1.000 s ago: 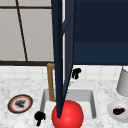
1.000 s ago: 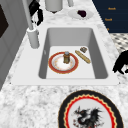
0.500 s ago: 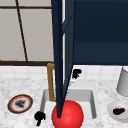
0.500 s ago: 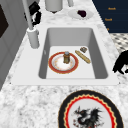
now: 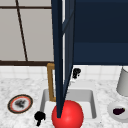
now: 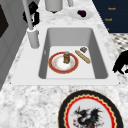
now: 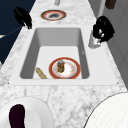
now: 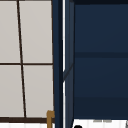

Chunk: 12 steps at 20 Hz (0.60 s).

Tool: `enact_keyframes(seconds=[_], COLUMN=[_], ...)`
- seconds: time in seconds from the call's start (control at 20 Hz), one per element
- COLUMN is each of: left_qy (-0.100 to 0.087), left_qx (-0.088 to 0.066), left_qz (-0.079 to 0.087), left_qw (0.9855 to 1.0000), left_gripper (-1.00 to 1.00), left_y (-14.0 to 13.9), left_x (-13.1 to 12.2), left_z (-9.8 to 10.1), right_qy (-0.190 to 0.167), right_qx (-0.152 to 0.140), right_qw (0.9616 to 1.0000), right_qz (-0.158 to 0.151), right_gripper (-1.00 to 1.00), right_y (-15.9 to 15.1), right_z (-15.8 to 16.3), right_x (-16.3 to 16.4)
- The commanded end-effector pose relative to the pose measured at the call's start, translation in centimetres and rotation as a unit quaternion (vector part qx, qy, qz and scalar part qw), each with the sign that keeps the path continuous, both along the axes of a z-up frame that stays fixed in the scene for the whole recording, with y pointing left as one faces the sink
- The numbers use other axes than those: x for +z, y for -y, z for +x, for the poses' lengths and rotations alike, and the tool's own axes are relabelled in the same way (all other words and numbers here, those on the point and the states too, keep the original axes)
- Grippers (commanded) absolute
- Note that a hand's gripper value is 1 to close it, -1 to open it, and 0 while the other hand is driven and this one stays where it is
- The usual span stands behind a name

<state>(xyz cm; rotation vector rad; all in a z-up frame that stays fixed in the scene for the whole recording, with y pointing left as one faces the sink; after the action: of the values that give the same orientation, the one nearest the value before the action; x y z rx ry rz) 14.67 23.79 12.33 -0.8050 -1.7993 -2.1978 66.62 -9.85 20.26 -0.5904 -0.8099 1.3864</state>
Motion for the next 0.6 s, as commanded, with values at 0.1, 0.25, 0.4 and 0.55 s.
enact_keyframes(seconds=[0.1, 0.25, 0.4, 0.55], left_qy=[0.0, 0.0, 0.0, 0.0], left_qx=[0.0, 0.0, 0.0, 0.0], left_qz=[0.0, 0.0, 0.0, 0.0], left_qw=[1.0, 1.0, 1.0, 1.0], left_gripper=[0.0, 0.0, 0.0, 0.0], left_y=[0.0, 0.0, 0.0, 0.0], left_x=[0.0, 0.0, 0.0, 0.0], left_z=[0.0, 0.0, 0.0, 0.0], right_qy=[-0.042, -0.062, -0.069, -0.076], right_qx=[-0.018, -0.04, -0.058, -0.073], right_qw=[0.999, 0.9972, 0.9957, 0.9939], right_qz=[0.001, -0.011, -0.022, -0.033], right_gripper=[1.0, 1.0, 1.0, 1.0], right_y=[-3.3, -3.7, -4.2, -4.5], right_z=[1.2, 1.4, 1.6, 1.8], right_x=[0.8, 0.8, 0.9, 1.0])
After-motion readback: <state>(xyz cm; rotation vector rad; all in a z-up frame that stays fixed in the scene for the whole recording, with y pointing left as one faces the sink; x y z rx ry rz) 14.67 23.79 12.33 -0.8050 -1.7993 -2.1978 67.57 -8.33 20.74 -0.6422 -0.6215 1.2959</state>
